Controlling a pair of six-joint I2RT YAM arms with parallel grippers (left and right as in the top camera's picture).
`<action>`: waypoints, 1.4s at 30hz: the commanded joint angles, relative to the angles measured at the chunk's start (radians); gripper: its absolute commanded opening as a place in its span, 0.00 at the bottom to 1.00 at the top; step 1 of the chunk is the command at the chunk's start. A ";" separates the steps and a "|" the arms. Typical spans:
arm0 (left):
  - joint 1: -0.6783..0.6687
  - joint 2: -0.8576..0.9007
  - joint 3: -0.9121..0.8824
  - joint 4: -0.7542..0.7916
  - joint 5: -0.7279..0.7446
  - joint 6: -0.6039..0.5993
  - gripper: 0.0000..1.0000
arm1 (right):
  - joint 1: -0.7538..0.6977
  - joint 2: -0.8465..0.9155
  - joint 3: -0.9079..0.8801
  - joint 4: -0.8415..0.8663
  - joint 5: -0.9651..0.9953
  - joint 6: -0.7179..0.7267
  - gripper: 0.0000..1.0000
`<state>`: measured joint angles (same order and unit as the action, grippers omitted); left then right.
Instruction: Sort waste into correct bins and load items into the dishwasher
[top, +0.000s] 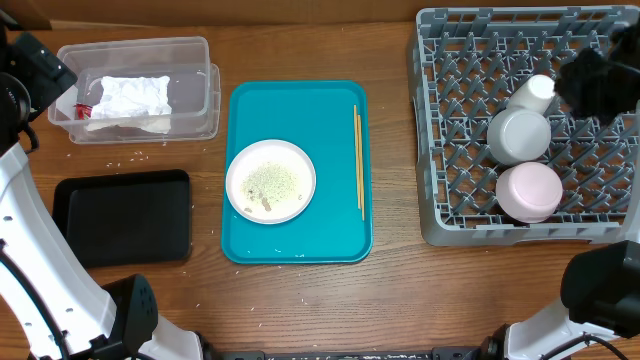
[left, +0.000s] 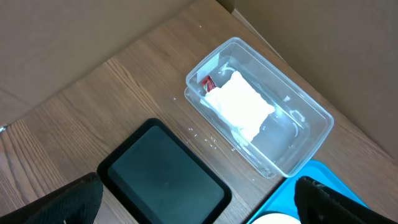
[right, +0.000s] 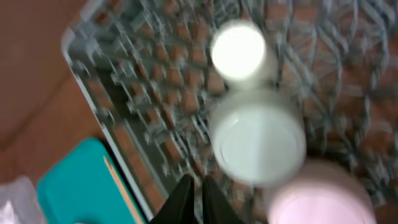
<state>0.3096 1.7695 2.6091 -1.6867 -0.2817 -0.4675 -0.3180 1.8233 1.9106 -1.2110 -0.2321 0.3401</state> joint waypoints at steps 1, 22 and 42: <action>0.006 -0.002 0.004 0.000 -0.013 0.008 1.00 | 0.005 0.011 -0.063 0.087 -0.005 0.006 0.09; 0.006 -0.002 0.004 0.000 -0.013 0.008 1.00 | 0.056 0.205 -0.176 0.208 0.074 0.061 0.05; 0.006 -0.002 0.004 0.000 -0.013 0.008 1.00 | 0.157 0.042 0.055 0.053 -0.344 -0.046 0.54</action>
<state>0.3096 1.7695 2.6091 -1.6871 -0.2813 -0.4675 -0.2260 1.9282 1.9350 -1.1446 -0.4511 0.3359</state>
